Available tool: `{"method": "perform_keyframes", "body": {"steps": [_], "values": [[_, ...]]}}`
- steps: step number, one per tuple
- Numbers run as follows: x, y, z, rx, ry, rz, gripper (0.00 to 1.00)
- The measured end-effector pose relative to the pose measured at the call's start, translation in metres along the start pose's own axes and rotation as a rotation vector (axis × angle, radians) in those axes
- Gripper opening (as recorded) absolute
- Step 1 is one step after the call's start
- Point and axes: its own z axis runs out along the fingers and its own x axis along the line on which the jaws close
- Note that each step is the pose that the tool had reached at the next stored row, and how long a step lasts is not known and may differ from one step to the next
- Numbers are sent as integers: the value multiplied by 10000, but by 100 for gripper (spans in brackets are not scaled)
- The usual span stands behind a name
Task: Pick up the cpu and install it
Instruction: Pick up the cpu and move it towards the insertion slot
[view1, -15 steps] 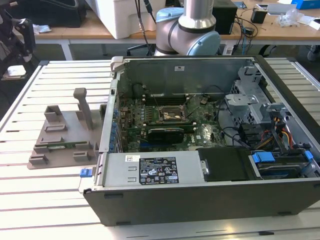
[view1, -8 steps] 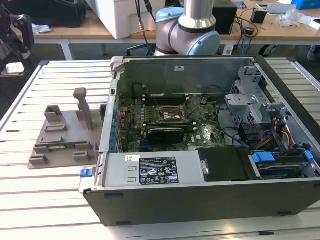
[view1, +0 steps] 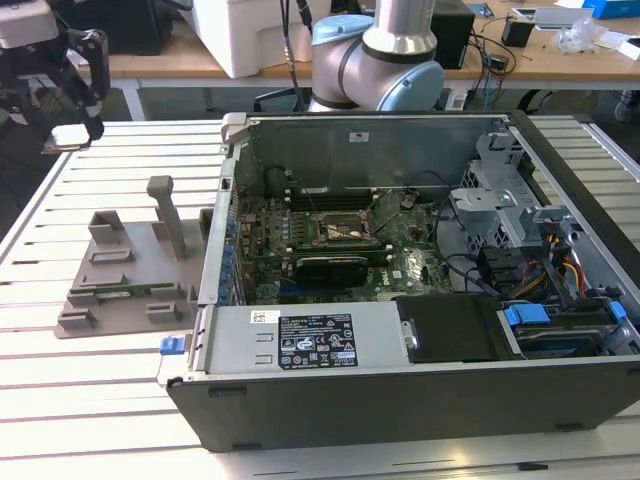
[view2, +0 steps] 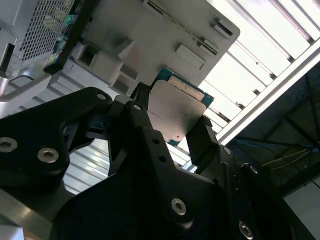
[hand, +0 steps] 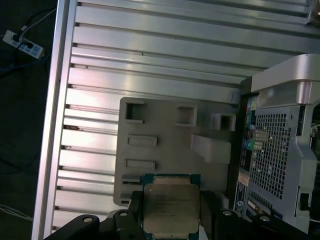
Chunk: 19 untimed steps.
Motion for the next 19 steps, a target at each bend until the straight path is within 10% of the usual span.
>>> {"method": "perform_keyframes", "body": {"steps": [19], "values": [[-860,-97,25,0,0,1,55]]}}
